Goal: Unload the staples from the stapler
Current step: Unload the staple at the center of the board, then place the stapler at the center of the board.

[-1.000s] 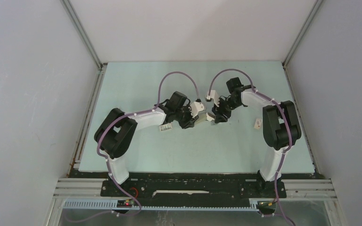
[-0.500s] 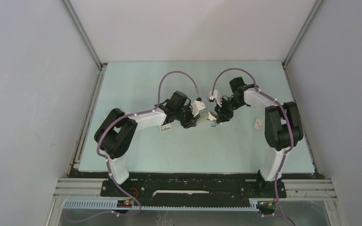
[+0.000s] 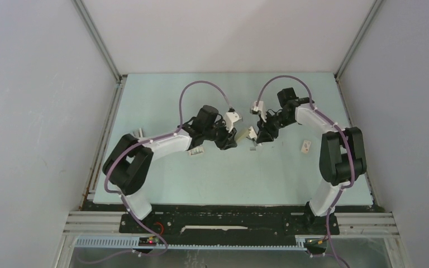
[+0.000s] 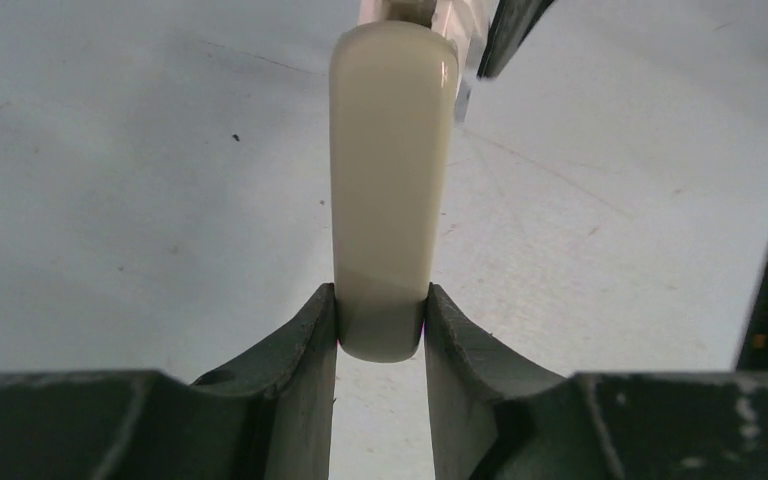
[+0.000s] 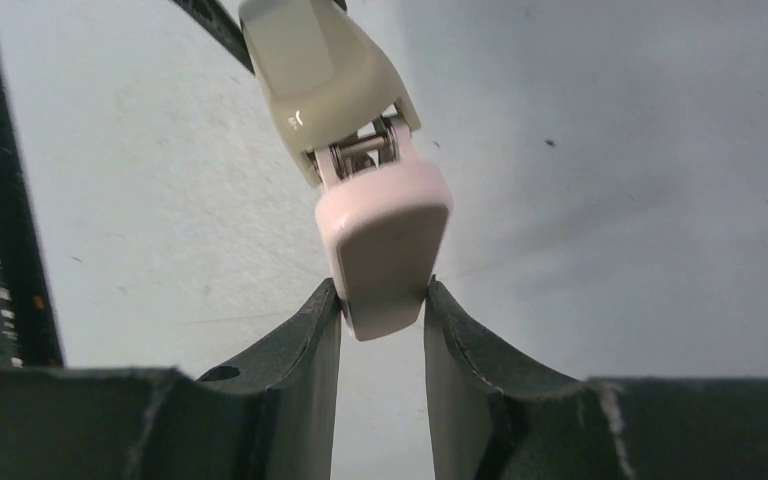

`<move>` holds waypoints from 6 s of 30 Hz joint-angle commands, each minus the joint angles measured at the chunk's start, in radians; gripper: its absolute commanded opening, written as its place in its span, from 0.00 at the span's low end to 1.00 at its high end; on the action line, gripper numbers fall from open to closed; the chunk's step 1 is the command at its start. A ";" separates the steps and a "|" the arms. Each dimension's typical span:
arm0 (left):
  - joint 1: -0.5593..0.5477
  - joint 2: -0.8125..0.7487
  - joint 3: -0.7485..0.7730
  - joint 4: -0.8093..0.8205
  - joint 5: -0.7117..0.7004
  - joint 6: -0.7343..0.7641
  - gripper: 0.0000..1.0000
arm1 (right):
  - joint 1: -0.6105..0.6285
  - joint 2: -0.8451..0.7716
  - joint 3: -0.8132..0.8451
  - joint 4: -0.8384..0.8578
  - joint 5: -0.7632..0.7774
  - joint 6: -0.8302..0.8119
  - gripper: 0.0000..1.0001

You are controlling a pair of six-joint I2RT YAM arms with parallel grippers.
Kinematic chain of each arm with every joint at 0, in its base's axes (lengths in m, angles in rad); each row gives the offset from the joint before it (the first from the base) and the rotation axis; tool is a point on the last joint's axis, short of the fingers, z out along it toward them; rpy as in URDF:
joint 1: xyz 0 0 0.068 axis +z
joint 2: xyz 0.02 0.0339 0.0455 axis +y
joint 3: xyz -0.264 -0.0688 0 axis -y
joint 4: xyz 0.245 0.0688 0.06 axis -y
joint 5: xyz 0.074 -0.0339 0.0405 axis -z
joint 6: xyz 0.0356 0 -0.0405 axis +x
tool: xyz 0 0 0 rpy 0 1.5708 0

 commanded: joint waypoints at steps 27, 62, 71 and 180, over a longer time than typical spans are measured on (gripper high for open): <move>0.008 -0.574 -0.399 0.249 -0.129 -0.643 0.00 | 0.004 -0.379 -0.174 0.110 -0.301 0.424 0.97; 0.287 -0.750 -0.386 -0.028 -0.326 -0.760 0.00 | -0.155 -0.469 -0.329 0.257 -0.419 0.509 1.00; 0.369 -0.717 -0.313 -0.151 -0.341 -0.730 0.00 | -0.156 -0.467 -0.335 0.260 -0.414 0.508 1.00; 0.532 -0.984 -0.419 -0.294 -0.735 -0.596 1.00 | -0.202 -0.494 -0.358 0.243 -0.463 0.475 1.00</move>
